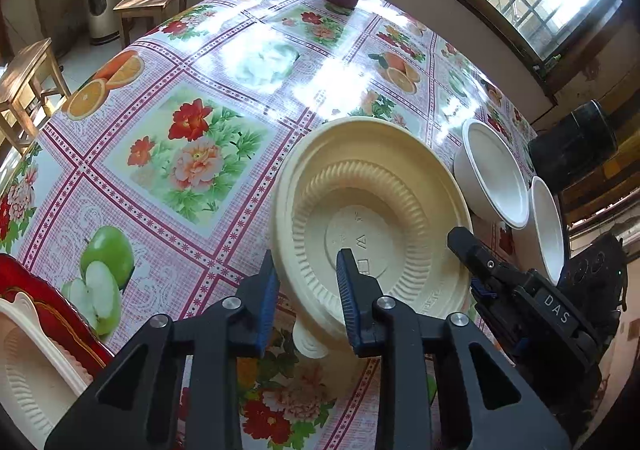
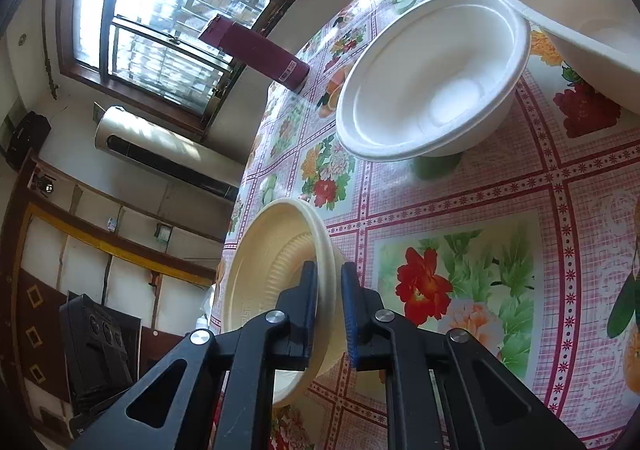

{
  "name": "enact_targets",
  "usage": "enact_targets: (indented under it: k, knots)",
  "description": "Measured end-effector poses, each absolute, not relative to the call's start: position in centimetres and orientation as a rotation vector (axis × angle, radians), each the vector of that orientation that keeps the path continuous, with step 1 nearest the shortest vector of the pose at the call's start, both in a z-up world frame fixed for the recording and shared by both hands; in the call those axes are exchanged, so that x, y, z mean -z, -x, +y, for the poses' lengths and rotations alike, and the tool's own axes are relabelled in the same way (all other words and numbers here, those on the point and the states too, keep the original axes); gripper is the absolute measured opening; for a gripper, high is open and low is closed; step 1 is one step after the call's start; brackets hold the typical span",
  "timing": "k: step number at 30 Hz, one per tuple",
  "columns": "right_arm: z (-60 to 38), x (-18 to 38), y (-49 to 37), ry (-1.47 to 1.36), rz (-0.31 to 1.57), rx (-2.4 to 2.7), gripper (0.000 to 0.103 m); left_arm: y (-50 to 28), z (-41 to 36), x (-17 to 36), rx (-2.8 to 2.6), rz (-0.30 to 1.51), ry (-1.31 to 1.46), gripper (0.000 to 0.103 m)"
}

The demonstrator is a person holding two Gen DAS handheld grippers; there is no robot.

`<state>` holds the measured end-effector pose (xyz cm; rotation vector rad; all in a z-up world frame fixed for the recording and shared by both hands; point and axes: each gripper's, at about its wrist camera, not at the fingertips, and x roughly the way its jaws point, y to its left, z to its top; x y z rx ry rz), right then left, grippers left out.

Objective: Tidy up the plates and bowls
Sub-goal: 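Close the left gripper on the rim of the cream ribbed bowl, then lift the cream bowl with the left gripper and carry it to the stack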

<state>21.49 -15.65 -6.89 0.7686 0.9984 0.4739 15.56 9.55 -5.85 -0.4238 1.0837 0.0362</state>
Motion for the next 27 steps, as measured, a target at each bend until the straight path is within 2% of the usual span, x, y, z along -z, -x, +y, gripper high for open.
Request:
enact_targets:
  k: [3, 27]
  knots:
    - [-15.8, 6.7, -21.2, -0.759, 0.993, -0.467, 0.008, -15.5, 9.2, 5.8, -0.024, 1.085, 0.417, 0.019]
    - [-13.2, 1.9, -16.7, -0.634, 0.884, -0.527, 0.008, -10.7, 11.3, 2.5, 0.002, 0.994, 0.427, 0.019]
